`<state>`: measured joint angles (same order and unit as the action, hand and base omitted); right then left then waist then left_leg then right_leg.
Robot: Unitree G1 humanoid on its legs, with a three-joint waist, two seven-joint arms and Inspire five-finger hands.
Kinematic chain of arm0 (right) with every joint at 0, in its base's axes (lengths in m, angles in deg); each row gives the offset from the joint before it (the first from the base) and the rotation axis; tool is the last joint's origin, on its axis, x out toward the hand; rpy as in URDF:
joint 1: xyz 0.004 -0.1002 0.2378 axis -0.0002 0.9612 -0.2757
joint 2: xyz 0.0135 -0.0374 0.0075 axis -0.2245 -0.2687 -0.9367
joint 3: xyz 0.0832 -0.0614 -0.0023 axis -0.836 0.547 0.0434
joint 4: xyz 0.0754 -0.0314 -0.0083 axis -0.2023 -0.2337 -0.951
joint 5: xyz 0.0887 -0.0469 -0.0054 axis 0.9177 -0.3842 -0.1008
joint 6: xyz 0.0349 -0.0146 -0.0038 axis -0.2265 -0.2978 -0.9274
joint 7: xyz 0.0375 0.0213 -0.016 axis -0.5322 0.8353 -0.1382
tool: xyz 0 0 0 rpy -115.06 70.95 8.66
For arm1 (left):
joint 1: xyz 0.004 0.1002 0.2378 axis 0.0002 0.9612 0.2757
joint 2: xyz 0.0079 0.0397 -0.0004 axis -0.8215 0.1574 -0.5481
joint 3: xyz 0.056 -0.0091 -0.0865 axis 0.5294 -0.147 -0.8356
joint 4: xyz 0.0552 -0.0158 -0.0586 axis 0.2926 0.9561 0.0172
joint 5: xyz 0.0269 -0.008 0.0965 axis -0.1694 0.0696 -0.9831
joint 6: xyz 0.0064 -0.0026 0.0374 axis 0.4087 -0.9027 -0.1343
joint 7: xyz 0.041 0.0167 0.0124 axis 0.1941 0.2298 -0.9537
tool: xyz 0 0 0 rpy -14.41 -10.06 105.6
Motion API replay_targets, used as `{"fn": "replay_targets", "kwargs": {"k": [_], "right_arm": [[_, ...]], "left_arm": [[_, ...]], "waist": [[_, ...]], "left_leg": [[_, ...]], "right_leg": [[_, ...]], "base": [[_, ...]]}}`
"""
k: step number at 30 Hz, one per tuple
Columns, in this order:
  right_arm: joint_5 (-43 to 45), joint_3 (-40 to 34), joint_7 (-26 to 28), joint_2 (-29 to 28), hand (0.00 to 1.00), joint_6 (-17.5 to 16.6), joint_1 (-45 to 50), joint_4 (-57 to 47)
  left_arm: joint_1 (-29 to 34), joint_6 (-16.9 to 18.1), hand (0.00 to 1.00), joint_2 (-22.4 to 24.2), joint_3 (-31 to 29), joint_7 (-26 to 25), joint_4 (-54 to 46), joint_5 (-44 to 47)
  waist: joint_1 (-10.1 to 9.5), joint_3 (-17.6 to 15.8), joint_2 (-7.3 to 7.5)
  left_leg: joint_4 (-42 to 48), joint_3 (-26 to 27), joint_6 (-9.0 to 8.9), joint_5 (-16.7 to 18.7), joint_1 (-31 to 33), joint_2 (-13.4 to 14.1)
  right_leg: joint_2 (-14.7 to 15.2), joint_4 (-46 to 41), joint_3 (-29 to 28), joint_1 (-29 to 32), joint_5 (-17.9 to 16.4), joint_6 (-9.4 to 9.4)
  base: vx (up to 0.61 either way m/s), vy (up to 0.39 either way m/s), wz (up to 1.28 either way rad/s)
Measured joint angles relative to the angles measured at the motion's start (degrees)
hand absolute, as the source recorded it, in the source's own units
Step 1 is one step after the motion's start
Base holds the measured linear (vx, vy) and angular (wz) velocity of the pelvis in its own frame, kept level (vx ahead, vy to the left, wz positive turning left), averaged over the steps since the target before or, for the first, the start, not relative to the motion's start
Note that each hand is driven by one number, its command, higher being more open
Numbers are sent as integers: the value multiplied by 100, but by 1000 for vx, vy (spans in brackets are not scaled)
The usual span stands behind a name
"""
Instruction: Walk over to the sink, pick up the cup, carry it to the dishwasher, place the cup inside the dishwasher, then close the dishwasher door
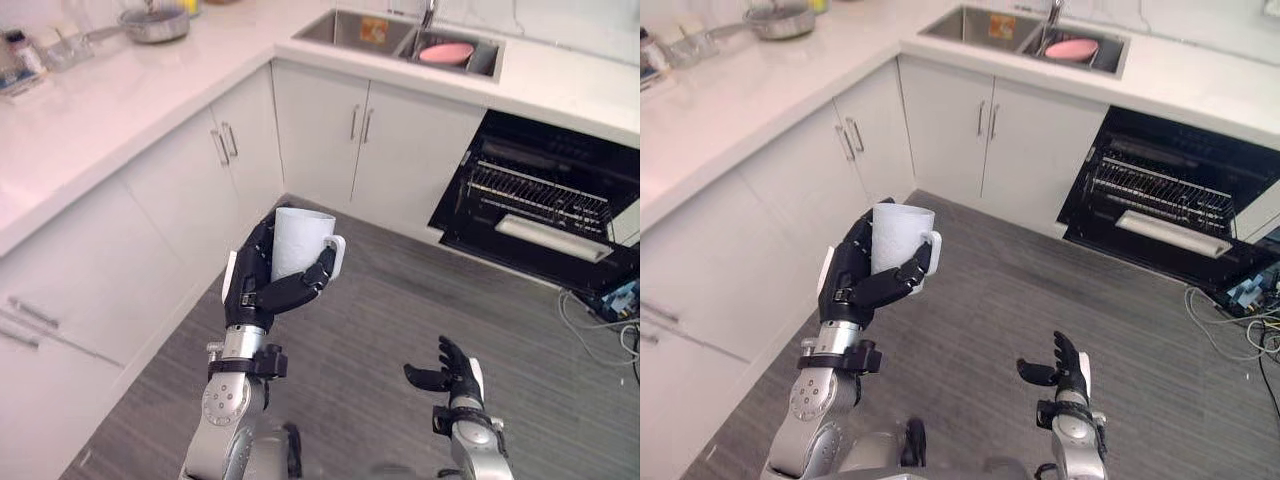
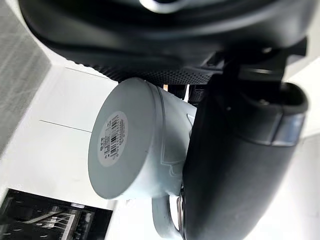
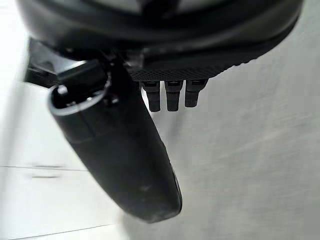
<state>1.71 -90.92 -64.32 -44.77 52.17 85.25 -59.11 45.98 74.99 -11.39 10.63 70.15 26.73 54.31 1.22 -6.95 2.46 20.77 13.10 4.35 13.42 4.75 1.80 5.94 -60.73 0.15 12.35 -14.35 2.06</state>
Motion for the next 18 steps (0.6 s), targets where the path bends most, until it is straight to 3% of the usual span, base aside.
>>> {"fn": "replay_targets", "kwargs": {"k": [2, 4, 5, 6, 7, 8, 9, 10, 11, 12, 13, 14, 15, 17, 18], "right_arm": [[3, 162, 7, -84, 90, -116, -36, -513], [6, 174, 13, -135, 90, -192, -127, -821], [12, 174, 14, -140, 90, -276, -185, -990], [17, 169, 13, -140, 90, -344, -268, -1071], [18, 163, 11, -140, 90, -351, -276, -1132], [34, 131, -7, -87, 90, -353, -255, -1235], [69, 108, -38, -37, 90, -343, -166, -1316], [78, 96, -46, -21, 90, -326, -103, -1401], [89, 114, -44, -22, 90, -282, 91, -1717], [119, 161, -45, -36, 90, -283, 371, -2182], [126, 181, -51, -55, 90, -284, 472, -2422], [135, 224, -109, -122, 90, -290, 587, -2848], [189, 286, -210, -147, 90, -332, 600, -3171], [286, 390, -252, -129, 90, -524, 586, -3531], [285, 441, -252, -117, 90, -622, 533, -3672]], "left_arm": [[-154, 33, 30, -3, 232, 24, 1, -148], [-221, 34, 30, -1, 315, 41, 2, -151], [-243, 40, 30, 1, 321, 84, 6, -199], [-264, 49, 30, -2, 298, 104, 19, -314], [-281, 51, 30, -3, 293, 106, 42, -358], [-335, 85, 30, 48, 279, 103, 258, -378], [-385, 54, 30, 113, 320, 102, 588, -377], [-383, 15, 30, 162, 331, 101, 710, -379], [-394, -26, 30, 261, 331, 103, 898, -409], [-391, -72, 30, 390, 340, 102, 1029, -454], [-381, -80, 30, 447, 338, 102, 1057, -461], [-364, -81, 30, 485, 380, 106, 1051, -460], [-333, -81, 30, 476, 412, 134, 1027, -461], [-290, -77, 30, 491, 437, 167, 1006, -461], [-242, -77, 30, 511, 429, 194, 976, -460]], "waist": [[53, -6, -26], [160, 3, -17], [215, 21, -28], [299, 96, 84], [345, 130, 143], [458, 181, 154], [497, 239, -26], [492, 258, -139], [525, 197, -244], [508, 144, -336], [463, 125, -377], [375, 105, -435], [254, 95, -420], [125, 103, -393], [47, 102, -392]], "left_leg": [[-404, 148, -167, 115, -628, 99], [-652, 232, -272, 230, -1044, 121], [-877, 349, -371, 305, -1351, 103], [-1084, 367, -483, 383, -1606, 43], [-1176, 345, -535, 415, -1732, -31], [-1286, 196, -681, 508, -2005, -54], [-1162, 84, -712, 527, -2176, 112], [-928, 70, -714, 526, -2175, 233], [157, 18, -832, 442, -1948, 518], [1771, -107, -977, -101, -1459, 868], [2571, -244, -1013, -340, -1161, 1023], [3874, -400, -985, -351, -606, 1250], [4600, -472, -938, -298, -100, 1374], [4570, -406, -741, -93, 541, 1424], [4047, -337, -552, 72, 844, 1446]], "right_leg": [[-90, 819, 581, 708, -141, -40], [-127, 1873, 992, 1000, -74, -77], [-243, 2897, 1271, 1126, 175, -129], [-367, 3898, 1432, 1168, 603, -179], [-400, 4316, 1473, 1174, 809, -207], [-440, 4484, 1403, 1071, 1651, -676], [-539, 4300, 1445, 938, 1825, -892], [-625, 4151, 1484, 868, 1642, -946], [-718, 3933, 1580, 609, 1356, -1020], [-869, 3964, 1598, 161, 1075, -1045], [-954, 4021, 1575, -66, 967, -1057], [-1145, 4213, 1452, -491, 827, -1082], [-1266, 4445, 1224, -967, 743, -1106], [-1277, 4775, 899, -1470, 710, -1091], [-1253, 4934, 628, -1686, 692, -1063]], "base": [[499, 42, -39], [449, 9, -28], [767, -13, -26], [782, -23, -19], [824, -62, 14], [715, -92, 30], [707, -118, 26], [711, -167, 19], [695, -192, 12], [688, -191, 11], [644, -158, -18], [606, -120, -57], [589, -95, -73], [512, -51, -90], [559, -2, -99]]}}
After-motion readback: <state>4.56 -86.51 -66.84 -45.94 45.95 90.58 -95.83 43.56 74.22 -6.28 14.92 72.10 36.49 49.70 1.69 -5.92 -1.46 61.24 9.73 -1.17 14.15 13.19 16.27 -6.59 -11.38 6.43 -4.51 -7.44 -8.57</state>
